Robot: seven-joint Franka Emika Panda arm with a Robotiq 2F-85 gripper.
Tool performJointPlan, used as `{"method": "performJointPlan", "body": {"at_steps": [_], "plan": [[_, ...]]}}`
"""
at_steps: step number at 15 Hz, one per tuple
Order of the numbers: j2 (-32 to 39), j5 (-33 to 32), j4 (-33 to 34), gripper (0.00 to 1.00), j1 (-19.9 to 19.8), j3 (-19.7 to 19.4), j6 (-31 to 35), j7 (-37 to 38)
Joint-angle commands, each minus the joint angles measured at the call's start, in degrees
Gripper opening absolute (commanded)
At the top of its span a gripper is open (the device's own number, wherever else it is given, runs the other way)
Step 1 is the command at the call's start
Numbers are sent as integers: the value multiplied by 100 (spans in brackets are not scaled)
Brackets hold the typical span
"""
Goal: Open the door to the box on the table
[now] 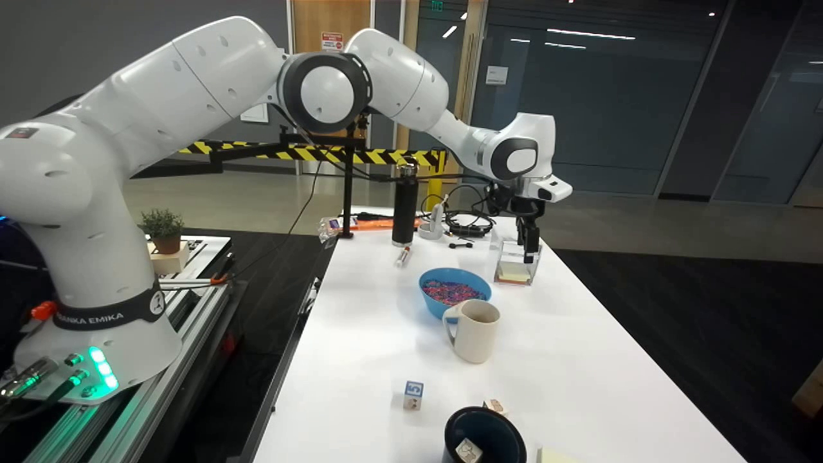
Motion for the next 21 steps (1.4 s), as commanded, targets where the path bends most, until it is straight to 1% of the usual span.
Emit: {"method": "performJointPlan", "body": {"at_steps": [1, 8, 13, 14, 17, 18, 19, 20, 21], "plan": [[176, 45, 310, 100, -12, 5, -42, -48], [186, 39, 319, 100, -15, -1, -65, -55], [195, 36, 361, 76, -13, 0, -64, -63], [194, 36, 372, 75, -13, -1, -67, -62], [202, 36, 395, 83, -14, 0, -72, -66], [205, 35, 396, 88, -15, 0, -76, -69], [214, 36, 400, 87, -17, 1, -73, -72], [218, 35, 405, 91, -17, 0, -79, -75], [227, 36, 410, 88, -17, 0, -83, -75]]}}
